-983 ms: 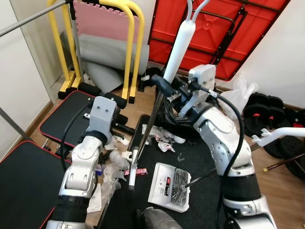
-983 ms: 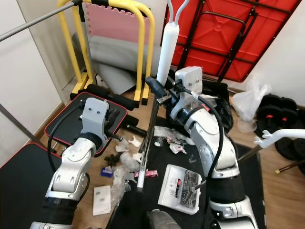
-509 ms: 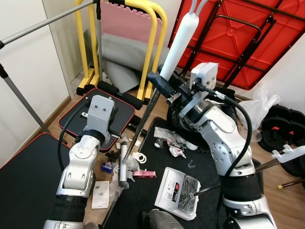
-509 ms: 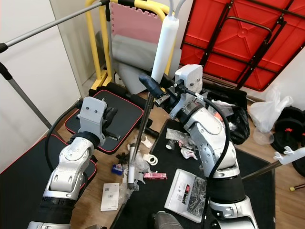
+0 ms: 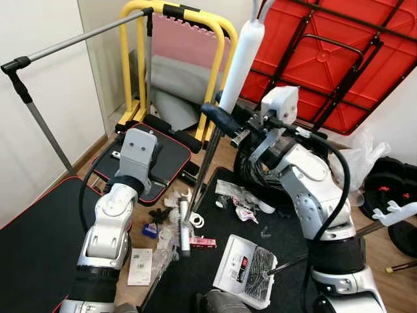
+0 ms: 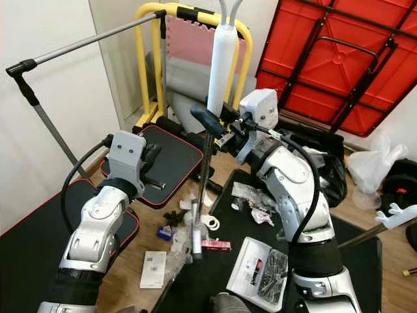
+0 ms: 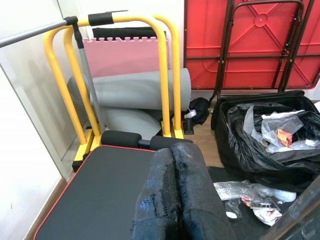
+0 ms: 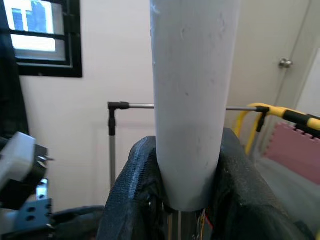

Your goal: Sweep floor

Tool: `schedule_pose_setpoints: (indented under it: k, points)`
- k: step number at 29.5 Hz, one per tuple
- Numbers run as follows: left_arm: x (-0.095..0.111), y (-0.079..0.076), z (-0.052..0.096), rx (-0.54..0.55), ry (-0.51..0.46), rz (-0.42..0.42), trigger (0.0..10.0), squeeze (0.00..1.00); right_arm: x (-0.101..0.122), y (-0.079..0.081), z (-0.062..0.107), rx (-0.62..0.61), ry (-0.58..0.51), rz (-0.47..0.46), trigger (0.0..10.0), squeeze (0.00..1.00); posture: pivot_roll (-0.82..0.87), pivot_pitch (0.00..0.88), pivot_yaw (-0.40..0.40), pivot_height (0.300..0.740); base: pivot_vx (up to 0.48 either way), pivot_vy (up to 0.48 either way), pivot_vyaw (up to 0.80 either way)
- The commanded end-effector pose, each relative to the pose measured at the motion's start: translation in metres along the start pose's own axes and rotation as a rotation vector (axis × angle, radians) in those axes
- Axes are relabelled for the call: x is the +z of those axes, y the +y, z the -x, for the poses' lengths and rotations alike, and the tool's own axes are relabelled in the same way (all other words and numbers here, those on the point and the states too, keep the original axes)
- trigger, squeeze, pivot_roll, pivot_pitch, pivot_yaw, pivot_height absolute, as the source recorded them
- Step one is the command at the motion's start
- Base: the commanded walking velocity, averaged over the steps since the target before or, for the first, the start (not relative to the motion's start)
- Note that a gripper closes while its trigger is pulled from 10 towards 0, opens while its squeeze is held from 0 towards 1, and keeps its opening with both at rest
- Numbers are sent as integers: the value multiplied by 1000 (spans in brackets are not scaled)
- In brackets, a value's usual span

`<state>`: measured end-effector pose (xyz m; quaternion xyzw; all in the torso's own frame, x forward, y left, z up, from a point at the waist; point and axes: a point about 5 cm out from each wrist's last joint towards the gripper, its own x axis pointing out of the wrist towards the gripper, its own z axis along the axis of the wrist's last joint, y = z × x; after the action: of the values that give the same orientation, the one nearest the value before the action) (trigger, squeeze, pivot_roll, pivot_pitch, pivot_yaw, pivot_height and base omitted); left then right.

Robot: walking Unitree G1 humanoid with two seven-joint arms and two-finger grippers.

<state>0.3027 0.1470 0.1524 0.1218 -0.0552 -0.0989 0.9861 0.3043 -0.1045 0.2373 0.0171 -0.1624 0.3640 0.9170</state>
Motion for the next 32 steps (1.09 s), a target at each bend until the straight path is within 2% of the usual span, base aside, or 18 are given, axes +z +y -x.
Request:
schedule_pose_setpoints:
  k: [1,2,3,4,10,11,14,15,19,26,32]
  points:
    - [-1,-6,-2,-22,1,6,10000,0,12,-3,-2,-9,-56,63,10000,0,-119,44,-172,740,0,0,0]
    - [-1,-6,-2,-22,1,6,10000,0,12,-3,-2,-9,-56,63,10000,0,-119,44,-172,740,0,0,0]
    - [-1,-6,-2,-23,0,5,10000,0,12,-3,-2,-11,-56,67,4353,0,-119,44,-172,740,0,0,0]
    - [-1,-6,-2,-25,-1,5,10000,0,11,-5,-2,-12,-53,66,0,0,-119,44,-173,740,0,0,0]
    - [0,-7,-3,-29,-4,5,10000,0,7,-8,-1,-25,-33,84,0,0,-118,46,-173,740,0,0,0]
    - [0,-7,-3,-28,-4,4,10000,0,6,-11,-1,-53,-22,95,8784,0,-119,46,-173,740,0,0,0]
    - [0,-7,-3,-27,-5,3,10000,0,5,-12,0,-73,-14,102,8784,0,-119,46,-173,740,0,0,0]
    - [0,-7,-3,-26,-5,1,10000,0,3,-14,0,-93,-6,106,10000,0,-118,48,-172,740,0,0,0]
    - [0,-7,-4,-26,-4,-6,10000,0,-2,-16,-1,-131,15,132,10000,0,-118,47,-171,740,0,0,0]
    - [-1,-7,-4,-22,-3,-1,10000,0,-2,-18,-1,-150,14,117,10000,0,-118,47,-171,740,0,0,0]
    - [-1,-6,-4,-21,0,3,10000,0,5,-16,-2,-128,-47,69,10000,0,-118,48,-170,740,0,0,-800]
